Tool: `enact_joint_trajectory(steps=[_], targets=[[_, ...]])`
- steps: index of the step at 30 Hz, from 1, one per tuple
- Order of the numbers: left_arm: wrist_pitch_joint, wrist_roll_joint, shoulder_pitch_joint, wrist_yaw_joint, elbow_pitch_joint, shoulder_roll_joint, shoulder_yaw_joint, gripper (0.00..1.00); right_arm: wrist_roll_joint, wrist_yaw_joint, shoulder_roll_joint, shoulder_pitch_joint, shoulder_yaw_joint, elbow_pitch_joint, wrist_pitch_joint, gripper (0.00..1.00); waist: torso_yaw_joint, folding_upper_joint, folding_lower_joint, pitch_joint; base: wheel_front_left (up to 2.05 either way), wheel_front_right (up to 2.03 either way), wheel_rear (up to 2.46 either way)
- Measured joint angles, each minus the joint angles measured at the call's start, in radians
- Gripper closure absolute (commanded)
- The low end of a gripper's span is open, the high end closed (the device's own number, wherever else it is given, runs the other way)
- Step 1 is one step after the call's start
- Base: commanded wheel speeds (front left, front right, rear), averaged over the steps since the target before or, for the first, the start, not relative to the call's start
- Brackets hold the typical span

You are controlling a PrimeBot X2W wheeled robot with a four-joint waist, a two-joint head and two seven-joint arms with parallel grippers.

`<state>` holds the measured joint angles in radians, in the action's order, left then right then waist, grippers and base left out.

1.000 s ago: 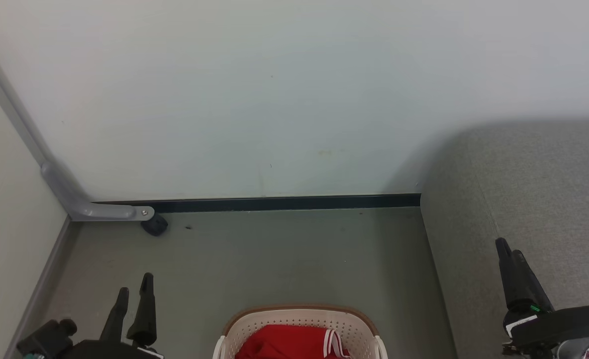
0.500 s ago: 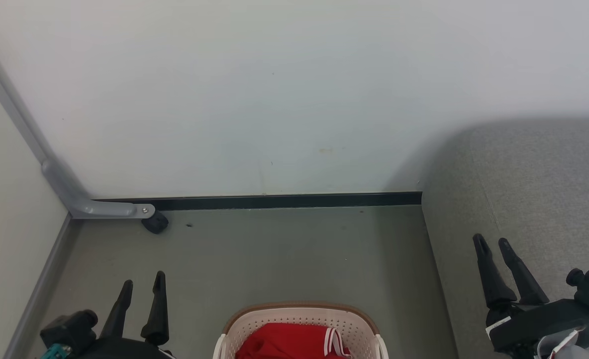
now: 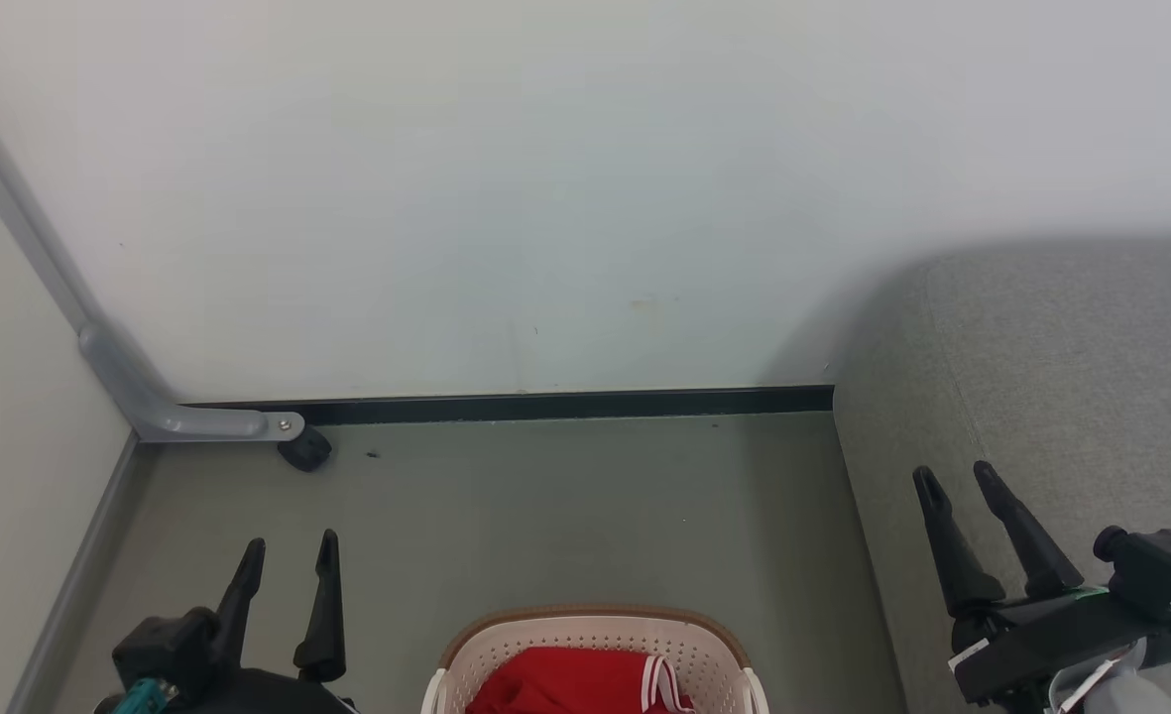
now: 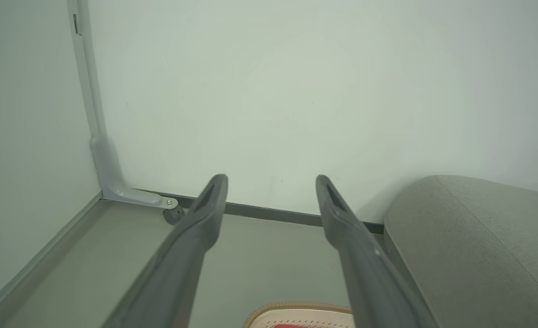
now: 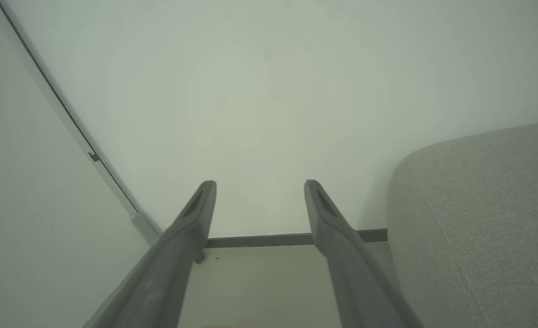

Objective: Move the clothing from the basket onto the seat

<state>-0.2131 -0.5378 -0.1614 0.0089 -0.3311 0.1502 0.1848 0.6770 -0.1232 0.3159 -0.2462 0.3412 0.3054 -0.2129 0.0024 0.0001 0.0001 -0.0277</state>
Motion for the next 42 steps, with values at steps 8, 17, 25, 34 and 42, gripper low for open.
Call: enact_joint_trajectory(steps=[8,17,25,34,42], targets=[[-0.03,0.105,-0.005,0.006,-0.002,0.003,0.019,0.0,-0.089,0.0,0.012,-0.017,0.018,0.001,-0.028,0.0,0.0,0.0,0.0,-0.003,0.0,0.0,0.0],[-0.037,0.133,-0.019,0.009,-0.002,0.003,0.017,0.0,-0.123,0.0,0.014,-0.033,0.011,-0.005,-0.036,0.0,0.0,0.0,0.0,-0.01,0.0,0.0,0.0],[-0.037,0.135,-0.019,0.004,-0.002,0.0,0.008,0.0,-0.129,0.0,0.012,-0.033,-0.004,-0.005,-0.036,0.0,0.0,0.0,0.0,-0.015,0.0,0.0,0.0],[-0.037,0.136,-0.021,-0.001,0.007,-0.014,-0.003,0.0,-0.142,0.0,0.01,-0.031,-0.005,-0.005,-0.036,0.0,0.0,0.0,-0.0002,-0.034,0.0,0.0,0.0],[-0.037,0.137,-0.042,-0.011,0.01,-0.03,-0.006,0.0,-0.165,0.0,0.01,-0.036,-0.014,-0.005,-0.036,0.0,-0.004,0.0,-0.0002,-0.072,0.0,0.0,0.0]])
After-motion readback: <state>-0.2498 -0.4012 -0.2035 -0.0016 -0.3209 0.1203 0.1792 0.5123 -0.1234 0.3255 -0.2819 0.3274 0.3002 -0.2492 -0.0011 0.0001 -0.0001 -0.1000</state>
